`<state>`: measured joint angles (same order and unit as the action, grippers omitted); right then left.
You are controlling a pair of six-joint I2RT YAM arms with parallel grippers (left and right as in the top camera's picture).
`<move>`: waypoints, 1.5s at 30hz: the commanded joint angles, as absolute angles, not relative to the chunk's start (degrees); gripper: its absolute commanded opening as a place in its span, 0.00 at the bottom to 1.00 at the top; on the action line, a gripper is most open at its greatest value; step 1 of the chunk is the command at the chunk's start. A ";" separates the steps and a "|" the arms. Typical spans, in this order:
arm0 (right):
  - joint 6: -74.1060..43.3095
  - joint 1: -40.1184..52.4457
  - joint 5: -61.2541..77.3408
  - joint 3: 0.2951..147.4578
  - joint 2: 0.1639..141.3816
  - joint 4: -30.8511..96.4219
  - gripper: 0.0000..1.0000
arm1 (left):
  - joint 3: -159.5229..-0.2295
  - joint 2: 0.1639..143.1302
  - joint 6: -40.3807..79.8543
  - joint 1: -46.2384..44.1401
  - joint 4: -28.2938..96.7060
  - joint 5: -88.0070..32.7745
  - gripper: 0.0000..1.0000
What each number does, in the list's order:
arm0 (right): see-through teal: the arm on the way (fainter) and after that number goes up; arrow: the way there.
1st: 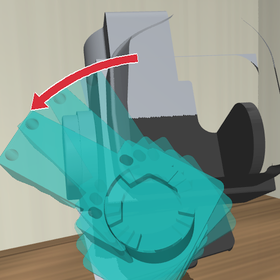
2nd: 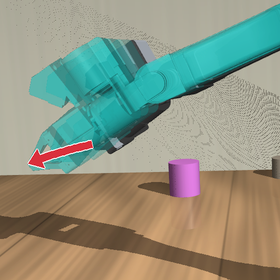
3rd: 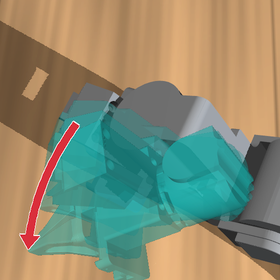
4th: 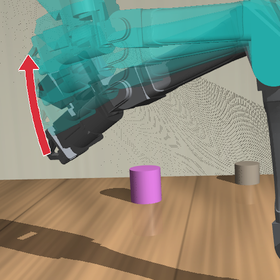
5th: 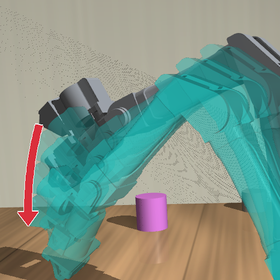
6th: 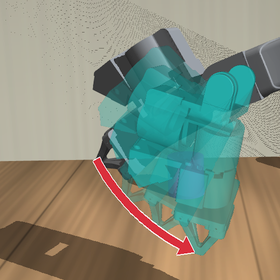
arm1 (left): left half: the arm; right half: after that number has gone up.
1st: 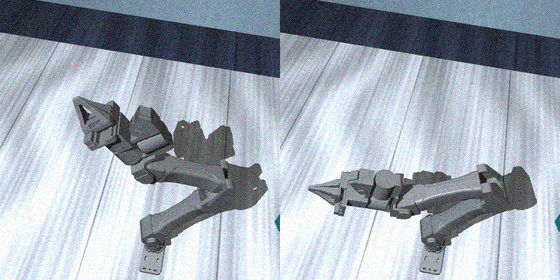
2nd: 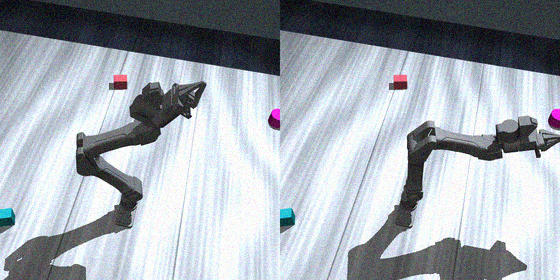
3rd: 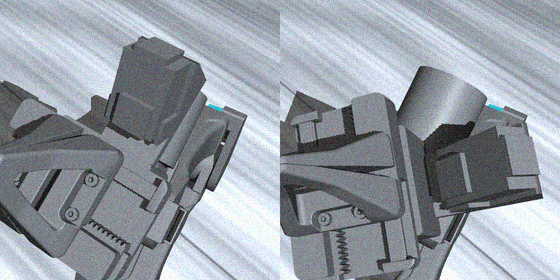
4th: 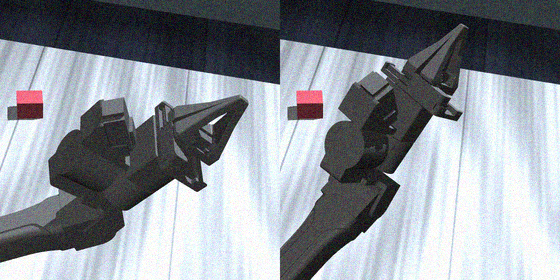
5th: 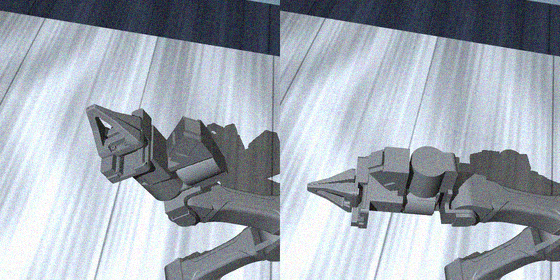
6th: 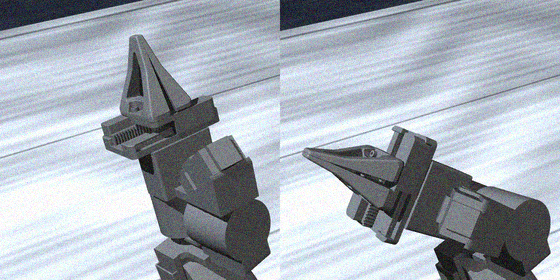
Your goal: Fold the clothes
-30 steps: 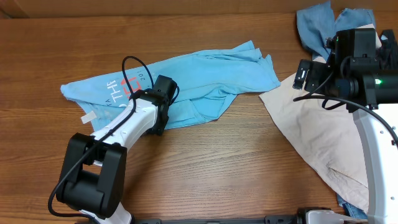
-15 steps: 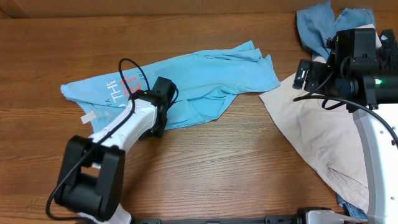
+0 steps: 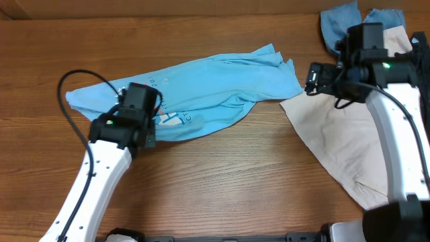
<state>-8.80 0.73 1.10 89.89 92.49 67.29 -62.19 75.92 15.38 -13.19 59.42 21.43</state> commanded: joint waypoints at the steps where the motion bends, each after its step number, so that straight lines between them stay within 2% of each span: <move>1: -7.40 0.62 3.14 90.06 97.49 66.72 0.98 | -62.81 74.87 18.50 -9.26 60.27 21.15 0.04; 6: -7.16 0.69 5.74 90.06 105.73 64.64 0.93 | -62.81 74.87 18.48 -4.10 60.23 23.09 0.04; 11: -6.00 0.69 10.09 90.06 111.55 58.11 0.92 | -62.81 74.87 18.44 -0.21 59.31 26.65 0.04; 20: 0.97 2.52 12.75 90.06 118.87 51.55 0.89 | -62.81 74.87 19.16 0.10 58.15 29.85 0.04; 26: 0.84 2.66 12.49 90.06 120.57 48.21 0.78 | -62.81 74.87 19.11 0.08 58.19 29.34 0.04; 39: -0.01 2.66 7.40 90.02 123.79 48.56 0.77 | -62.81 74.87 19.11 0.08 58.33 28.69 0.04; 41: 0.03 2.66 7.35 90.02 124.46 48.99 0.67 | -62.81 74.87 19.11 0.08 58.13 28.49 0.04; 42: 0.01 2.68 7.35 90.02 124.55 49.17 0.56 | -62.81 74.87 19.11 0.08 58.04 28.51 0.04; 43: -0.14 2.68 7.44 90.11 124.38 49.47 0.29 | -62.81 74.87 19.11 0.08 58.02 28.51 0.04; 44: -0.64 2.68 7.35 90.15 124.14 49.80 0.17 | -62.81 74.87 19.09 0.08 58.06 28.51 0.04; 45: -0.99 2.66 7.31 90.19 123.79 50.13 0.10 | -62.81 74.87 19.07 0.08 58.11 28.51 0.04</move>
<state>0.03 2.72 7.79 90.00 123.63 49.28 -62.19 75.77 18.09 -0.27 58.26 27.27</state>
